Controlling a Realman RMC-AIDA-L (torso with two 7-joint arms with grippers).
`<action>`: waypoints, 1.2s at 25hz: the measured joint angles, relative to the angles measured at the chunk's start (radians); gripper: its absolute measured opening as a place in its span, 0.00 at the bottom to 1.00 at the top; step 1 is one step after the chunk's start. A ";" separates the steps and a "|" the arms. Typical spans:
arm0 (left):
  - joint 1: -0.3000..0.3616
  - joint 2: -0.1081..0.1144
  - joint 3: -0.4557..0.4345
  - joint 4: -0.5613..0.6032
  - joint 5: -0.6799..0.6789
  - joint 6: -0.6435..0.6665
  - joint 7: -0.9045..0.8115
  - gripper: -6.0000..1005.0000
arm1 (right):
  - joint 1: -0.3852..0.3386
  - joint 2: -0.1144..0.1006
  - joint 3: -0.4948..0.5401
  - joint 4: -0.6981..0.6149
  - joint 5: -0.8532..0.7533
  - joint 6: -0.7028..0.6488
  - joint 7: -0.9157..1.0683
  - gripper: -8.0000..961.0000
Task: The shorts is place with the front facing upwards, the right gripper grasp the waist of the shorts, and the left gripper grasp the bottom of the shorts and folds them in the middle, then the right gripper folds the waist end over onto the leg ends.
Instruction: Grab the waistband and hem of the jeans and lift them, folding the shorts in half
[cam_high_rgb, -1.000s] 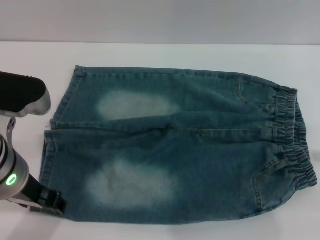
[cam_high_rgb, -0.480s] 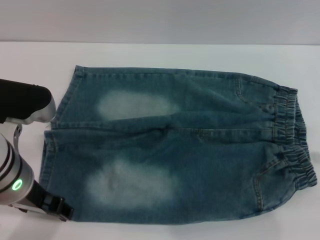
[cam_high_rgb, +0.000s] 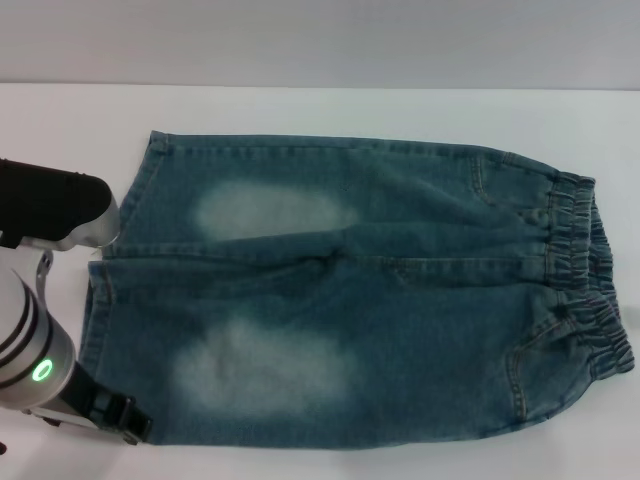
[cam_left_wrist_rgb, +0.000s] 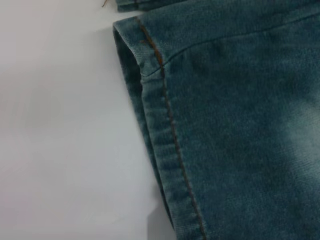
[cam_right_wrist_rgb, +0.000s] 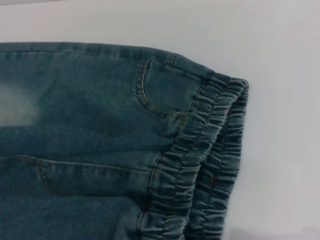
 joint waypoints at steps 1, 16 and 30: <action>-0.001 0.000 0.002 0.000 0.000 0.001 0.000 0.81 | 0.000 0.000 0.000 0.000 0.000 -0.002 0.000 0.83; -0.017 0.005 -0.005 -0.021 -0.040 0.019 0.025 0.46 | -0.011 0.003 -0.003 -0.001 0.012 -0.024 -0.001 0.83; 0.005 0.006 0.005 -0.062 -0.040 0.011 0.029 0.04 | -0.037 0.003 0.004 -0.003 0.049 -0.036 -0.001 0.83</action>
